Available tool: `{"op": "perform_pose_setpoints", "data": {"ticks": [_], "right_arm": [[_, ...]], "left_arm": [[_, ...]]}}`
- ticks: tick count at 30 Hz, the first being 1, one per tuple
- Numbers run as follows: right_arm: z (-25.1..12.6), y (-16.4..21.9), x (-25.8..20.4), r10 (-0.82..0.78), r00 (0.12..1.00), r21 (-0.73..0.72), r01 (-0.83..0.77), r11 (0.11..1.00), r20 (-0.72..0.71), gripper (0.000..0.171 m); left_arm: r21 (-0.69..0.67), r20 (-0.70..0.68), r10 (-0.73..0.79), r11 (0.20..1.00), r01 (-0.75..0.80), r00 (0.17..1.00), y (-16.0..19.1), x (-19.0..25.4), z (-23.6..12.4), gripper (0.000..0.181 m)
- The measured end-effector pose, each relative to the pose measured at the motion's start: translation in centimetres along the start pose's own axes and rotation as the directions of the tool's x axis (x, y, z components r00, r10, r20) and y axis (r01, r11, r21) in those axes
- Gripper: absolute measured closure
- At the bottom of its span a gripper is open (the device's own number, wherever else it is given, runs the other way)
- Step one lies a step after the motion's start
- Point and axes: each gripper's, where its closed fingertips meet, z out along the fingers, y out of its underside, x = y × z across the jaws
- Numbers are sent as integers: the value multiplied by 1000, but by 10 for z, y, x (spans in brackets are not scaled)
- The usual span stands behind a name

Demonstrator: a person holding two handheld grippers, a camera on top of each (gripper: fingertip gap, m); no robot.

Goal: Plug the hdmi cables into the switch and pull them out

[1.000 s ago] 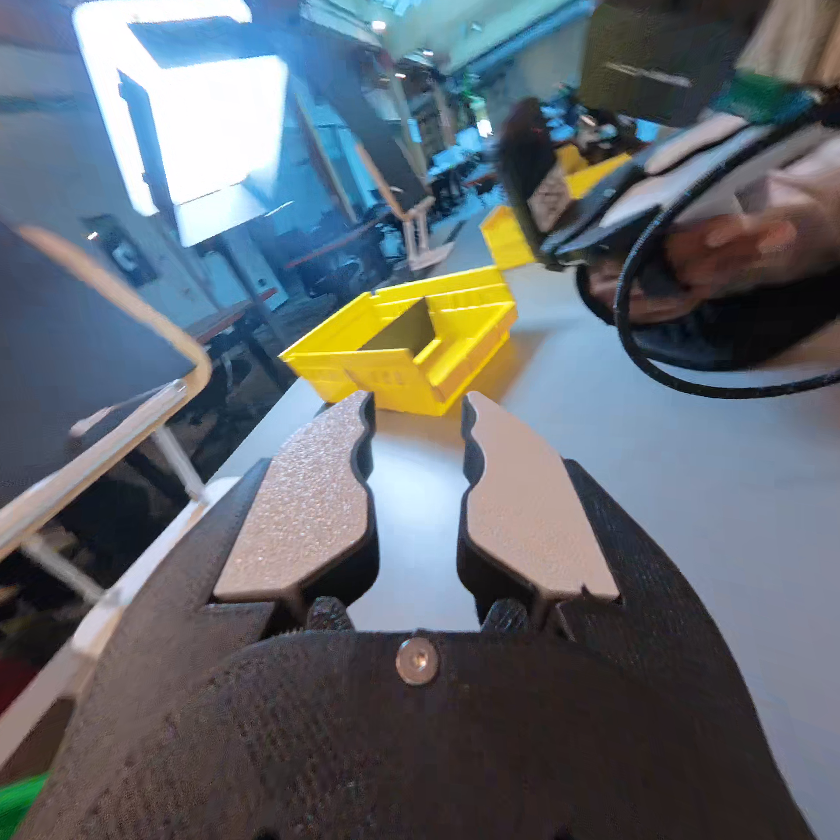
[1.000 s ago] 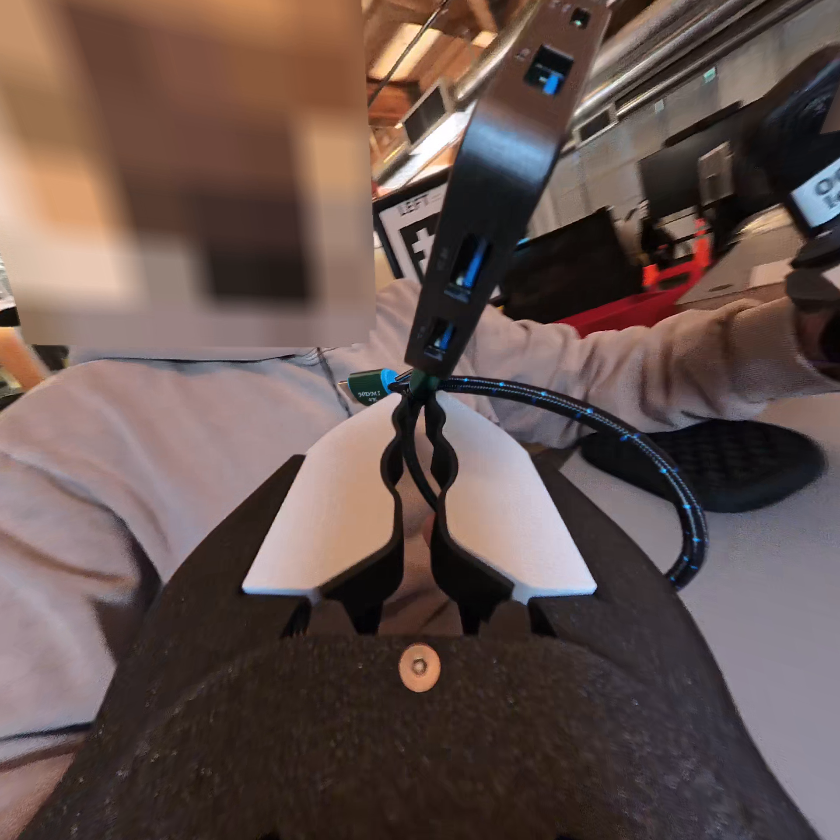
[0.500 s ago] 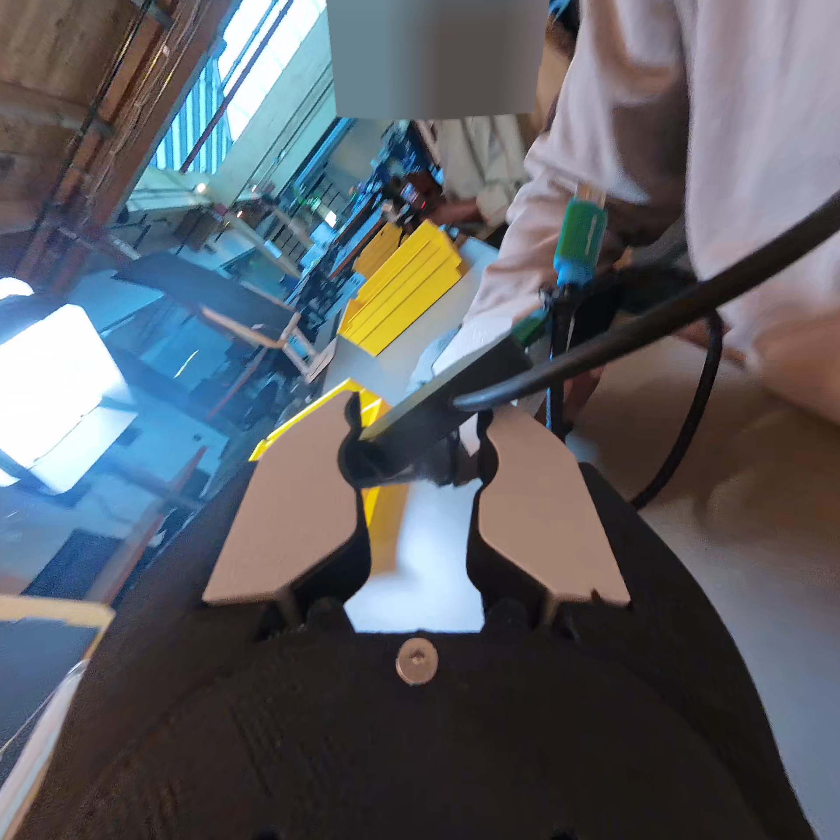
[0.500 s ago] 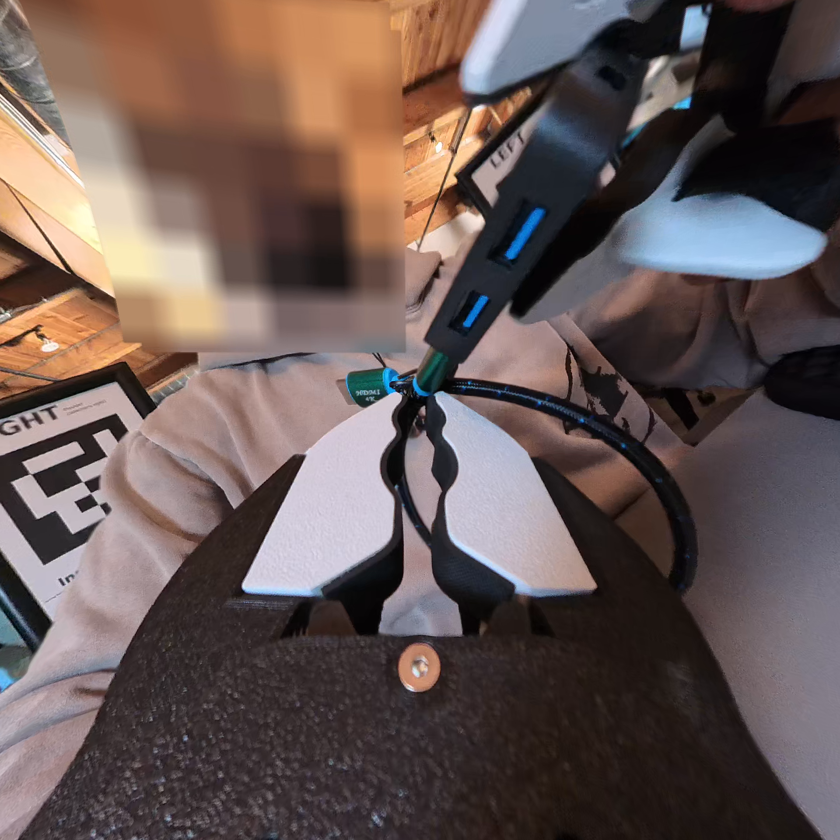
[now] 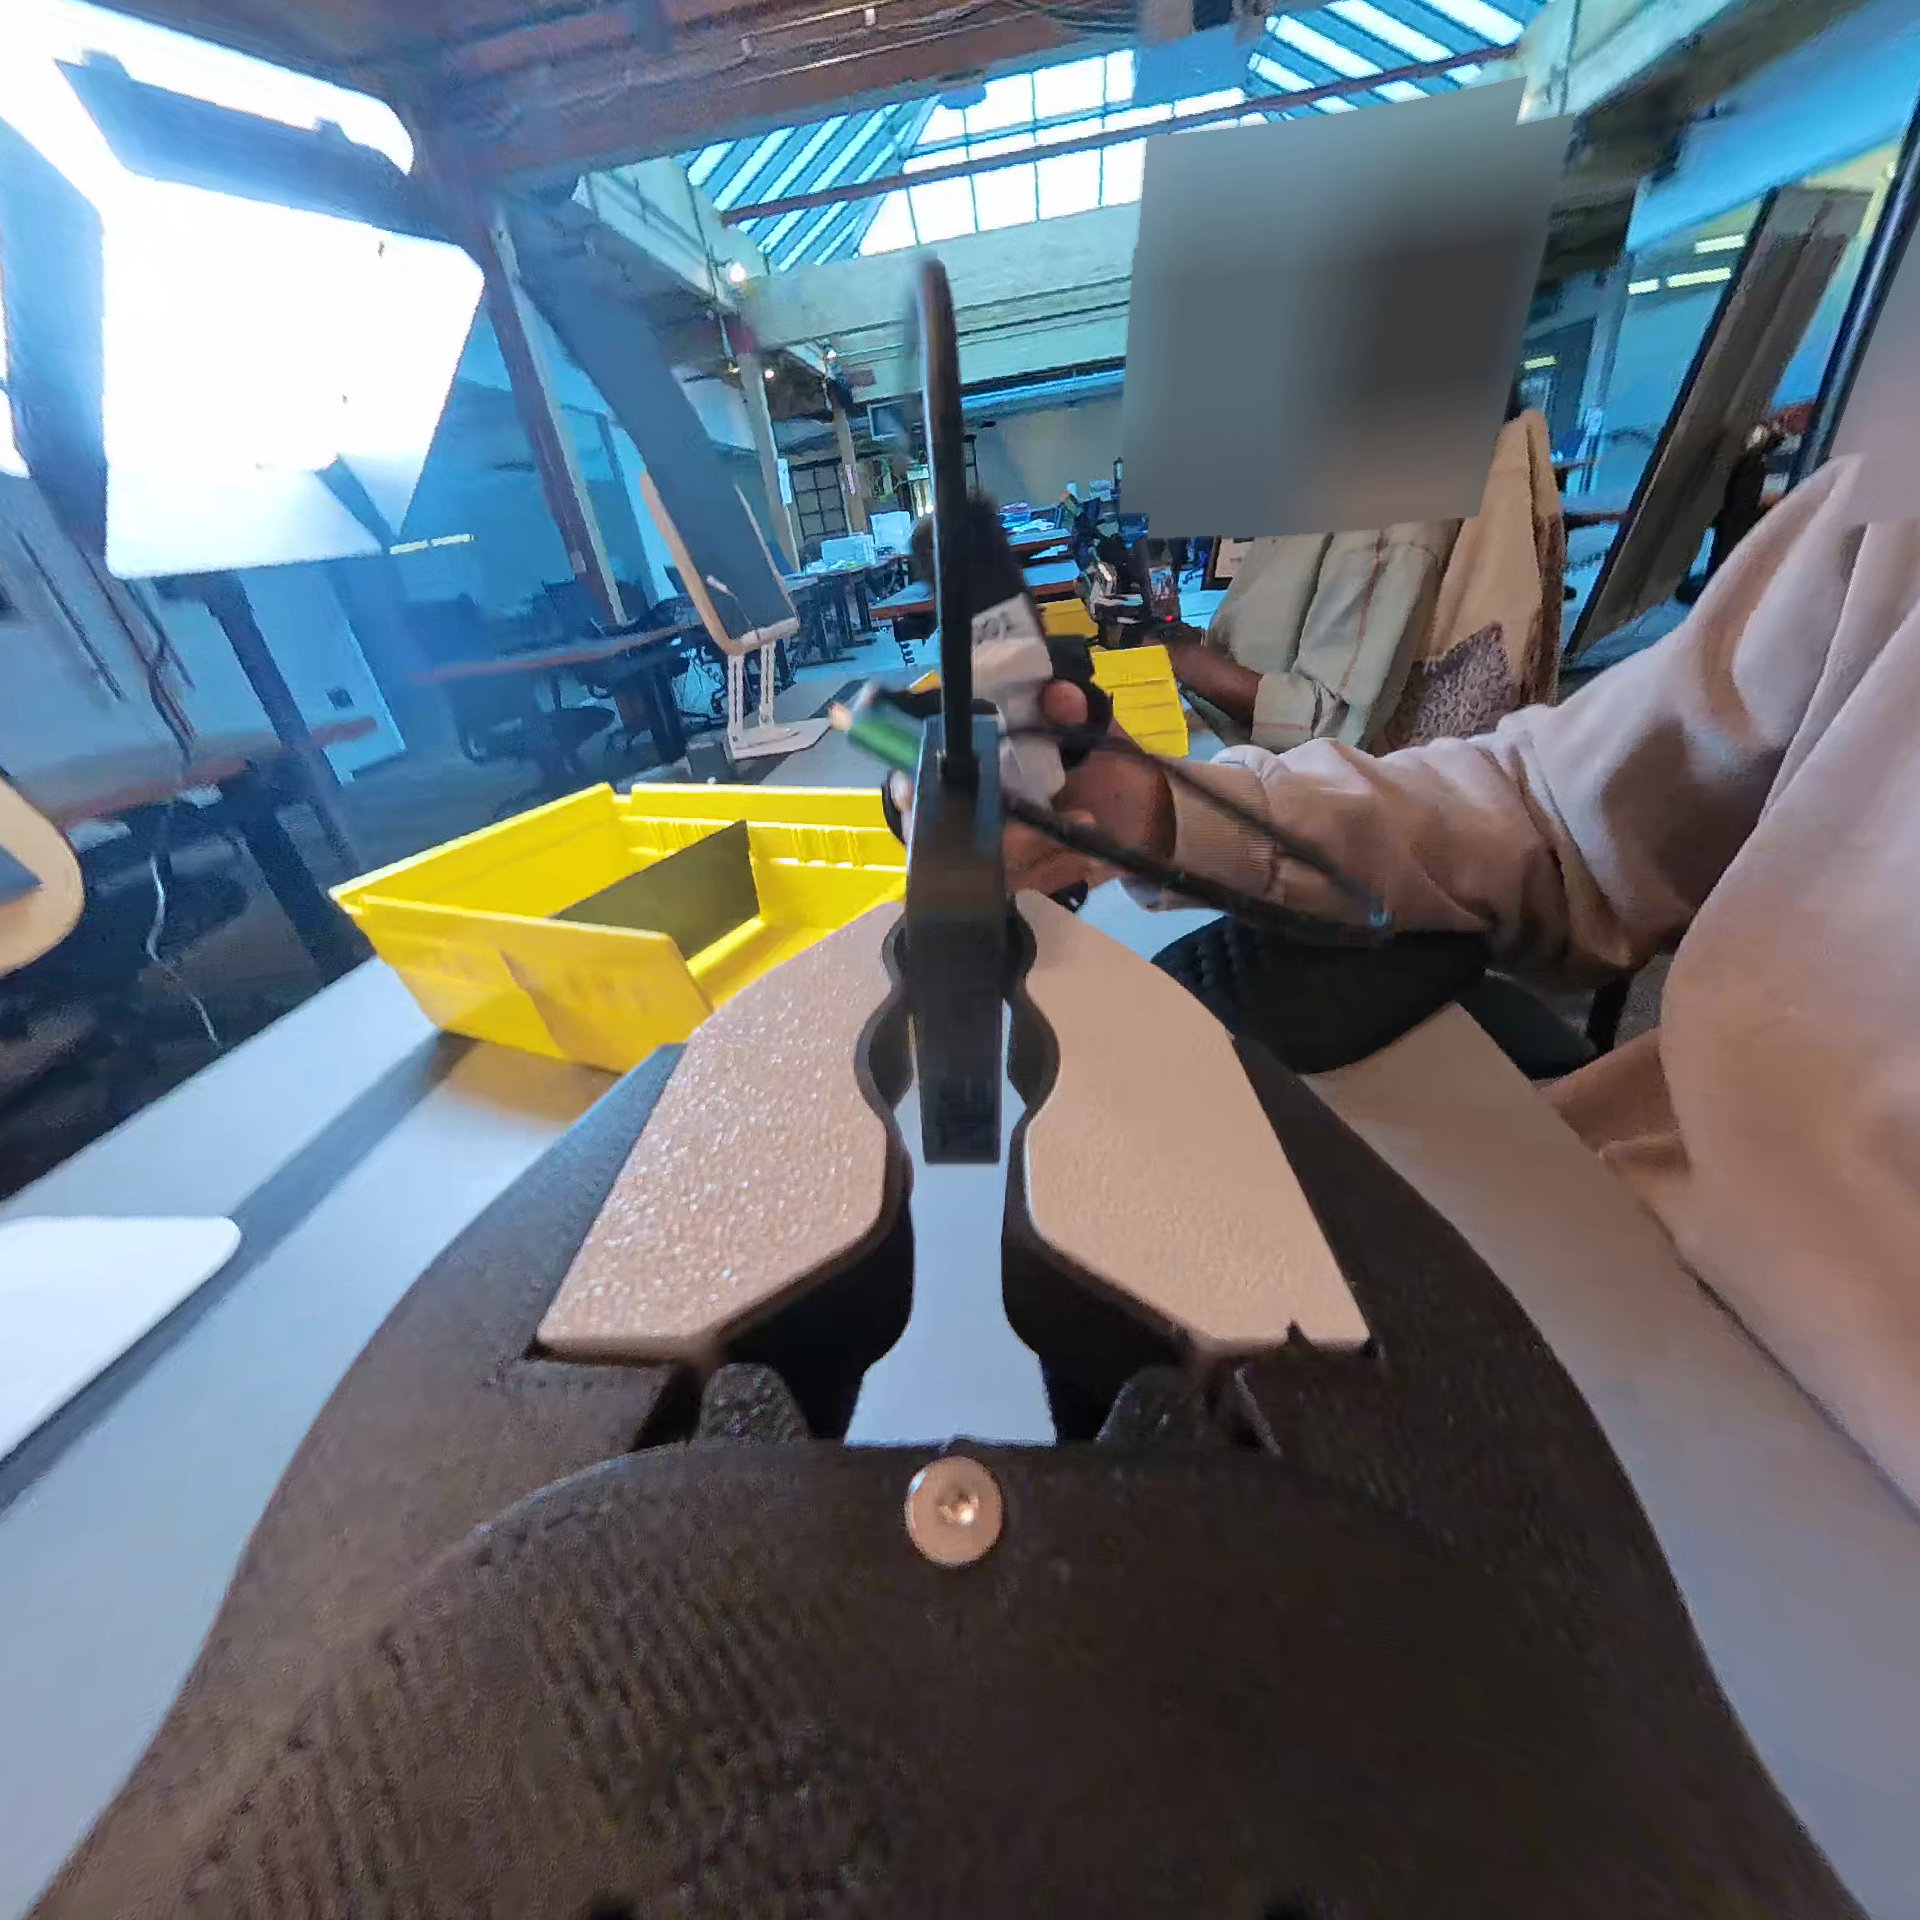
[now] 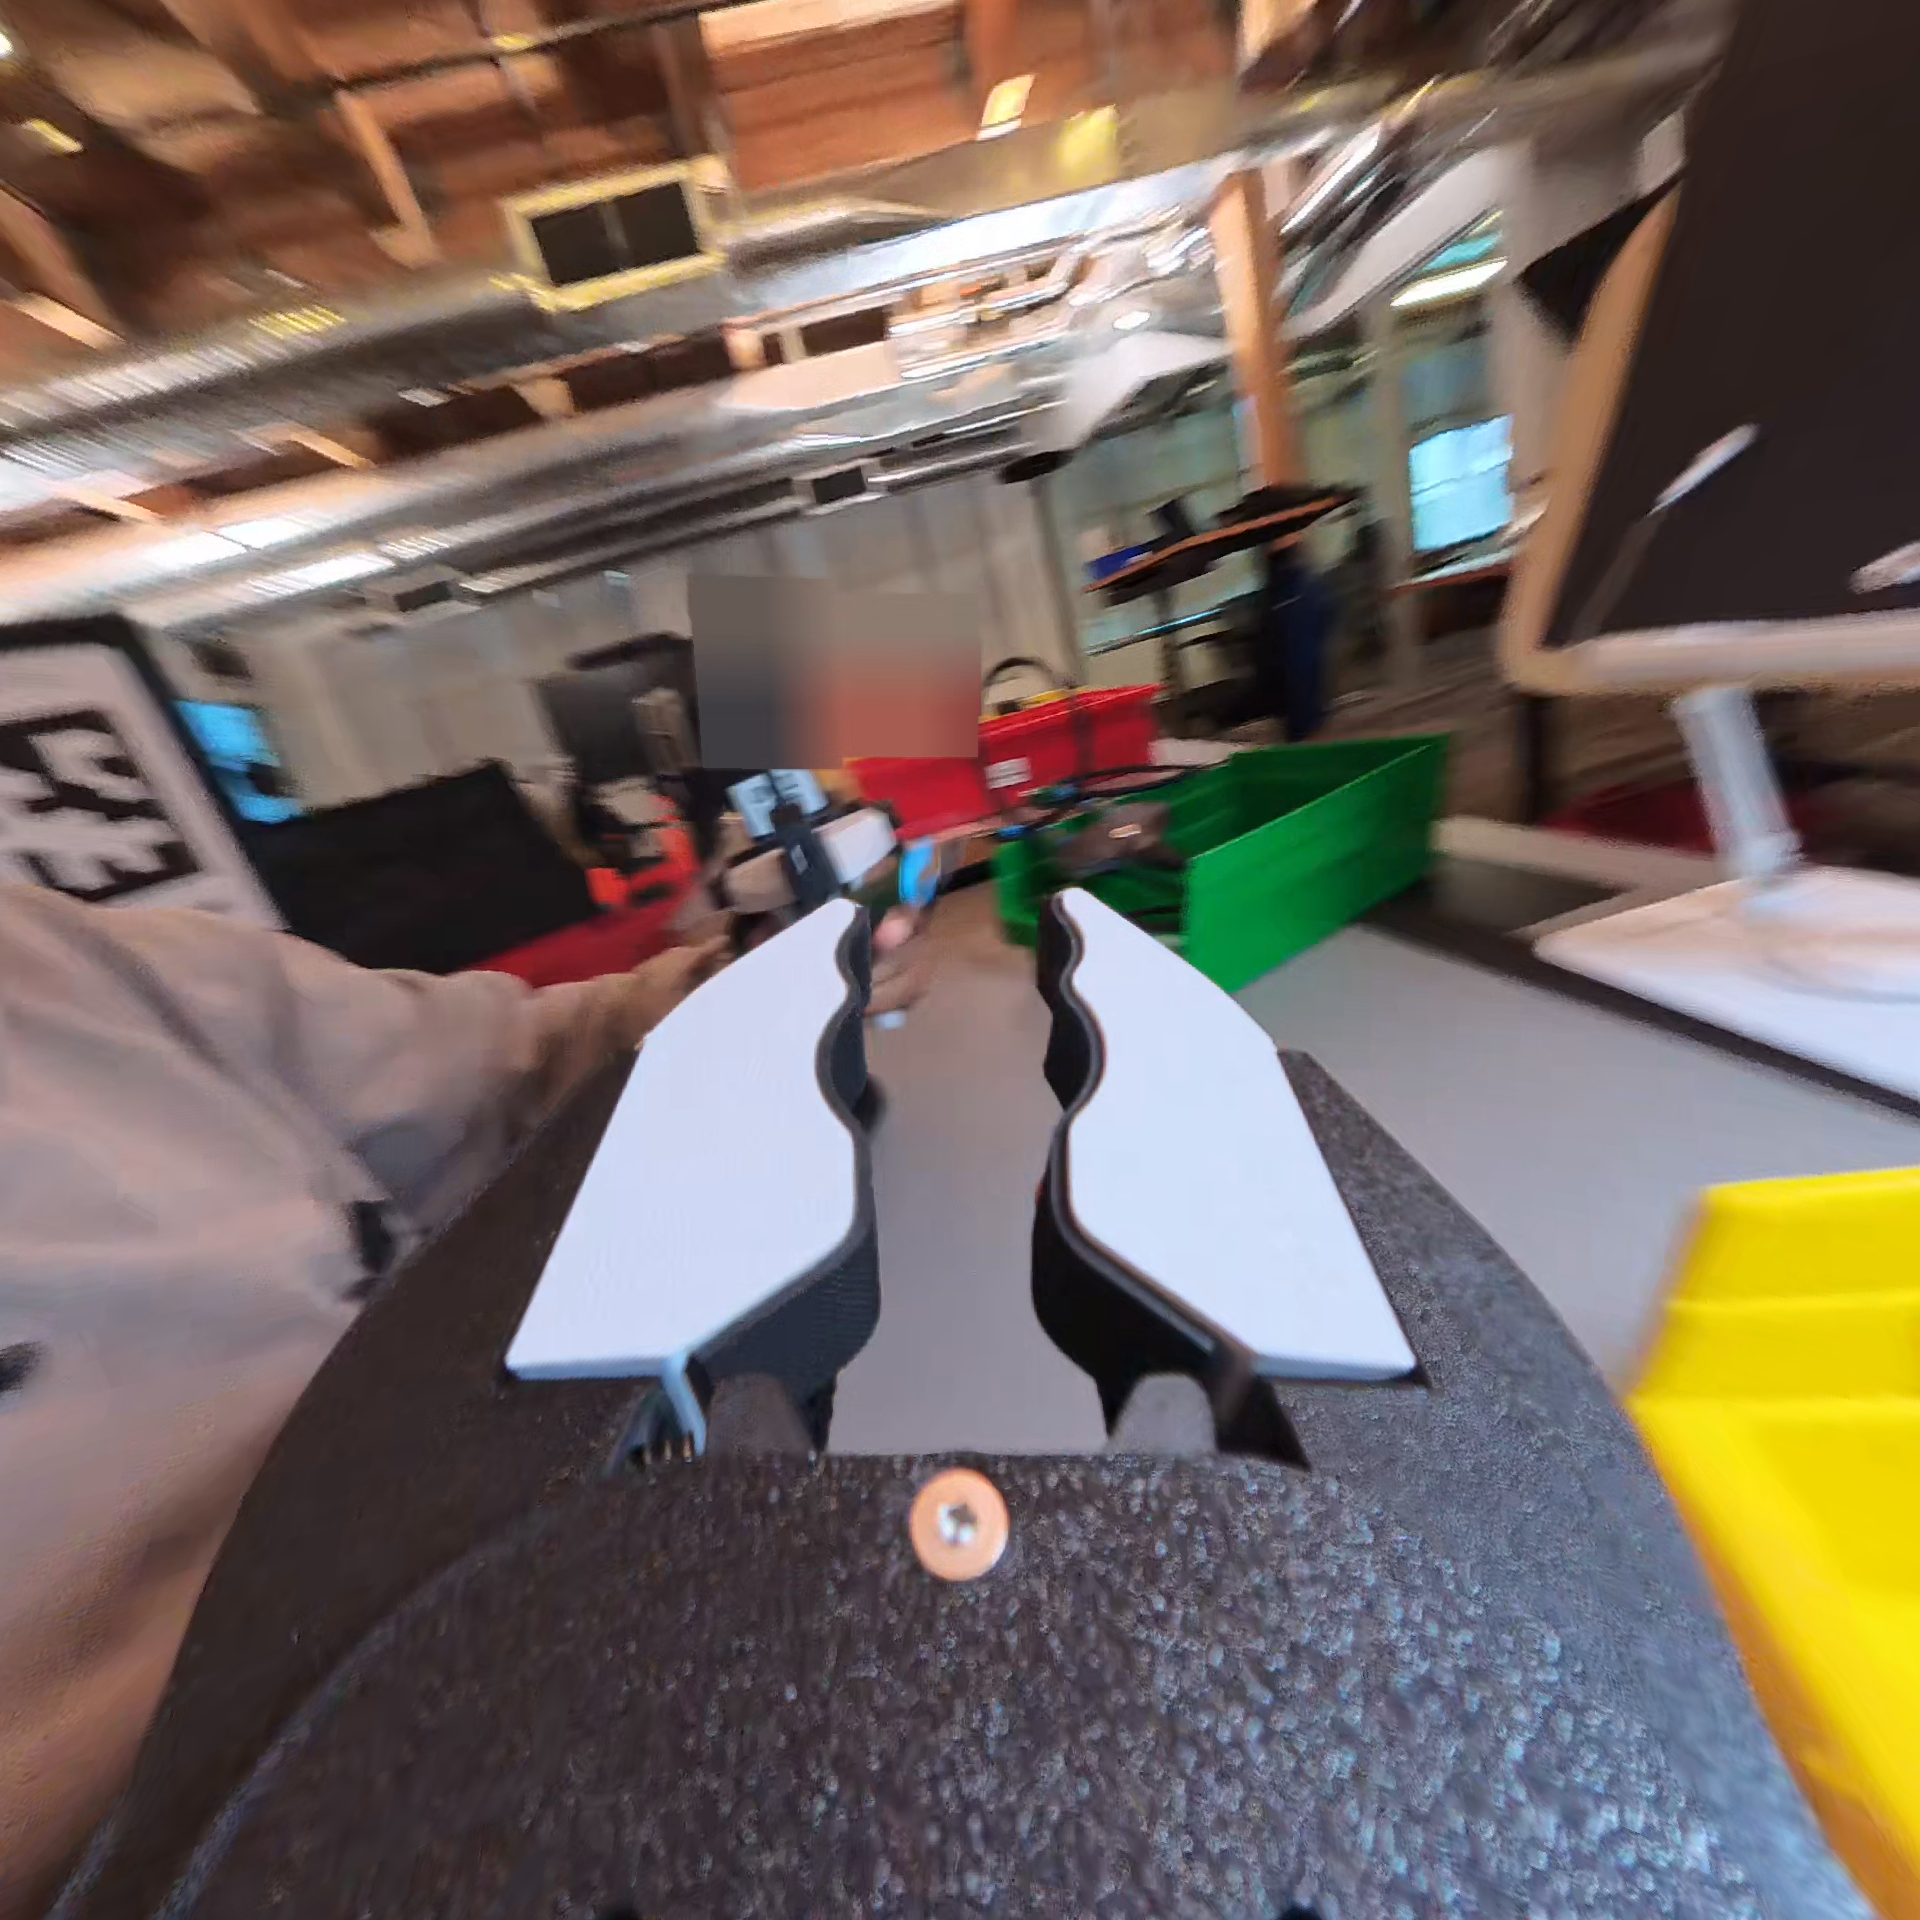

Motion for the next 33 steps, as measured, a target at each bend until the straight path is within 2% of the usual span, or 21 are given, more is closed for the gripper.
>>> {"op": "perform_pose_setpoints", "data": {"ticks": [2, 4, 7, 9, 11, 14, 17, 22, 24, 26, 29, 33], "right_arm": [[-14, -10, 8, -147, 983, -27, 145, 989, -111, 140], [-20, -9, 6, -268, 952, -110, 253, 961, -149, 140], [-10, 20, -11, -393, 918, -324, 355, 877, -59, 141], [3, 58, -21, -436, 899, -477, 401, 782, 41, 141], [18, 92, -33, -437, 890, -560, 429, 709, 128, 140], [47, 113, -38, -518, 847, -579, 485, 656, 123, 133], [66, 114, -36, -612, 785, -575, 546, 610, 96, 131], [76, 117, -49, -672, 723, -536, 635, 555, 161, 141], [79, 117, -52, -692, 700, -541, 656, 526, 176, 138], [81, 111, -58, -678, 708, -528, 659, 535, 198, 134], [89, 91, -68, -607, 762, -497, 626, 601, 225, 135], [104, 63, -77, -591, 751, -467, 652, 597, 294, 143]], "left_arm": [[-21, 23, -48, 999, 48, 999, 9, -1, -1, 167], [-71, 48, -51, 996, 55, 998, 19, 0, 0, 167], [-117, 67, -49, 992, 56, 997, 28, 3, 3, 168], [-119, 66, -23, 992, 30, 998, 26, 7, 5, 168], [-121, 68, 18, 993, -10, 998, 22, 10, 8, 168], [-113, 55, 62, 992, -56, 997, 16, 17, 11, 168], [-85, 24, 99, 992, -96, 995, 10, 28, 14, 167], [-25, 5, 143, 989, -142, 990, -2, 36, 11, 167], [-12, 0, 165, 986, -165, 986, -5, 39, 11, 167], [12, -14, 191, 982, -191, 982, -12, 46, 13, 167], [47, -22, 264, 964, -263, 964, -33, 50, 16, 167], [101, -36, 358, 930, -353, 933, -68, 50, 23, 167]]}}
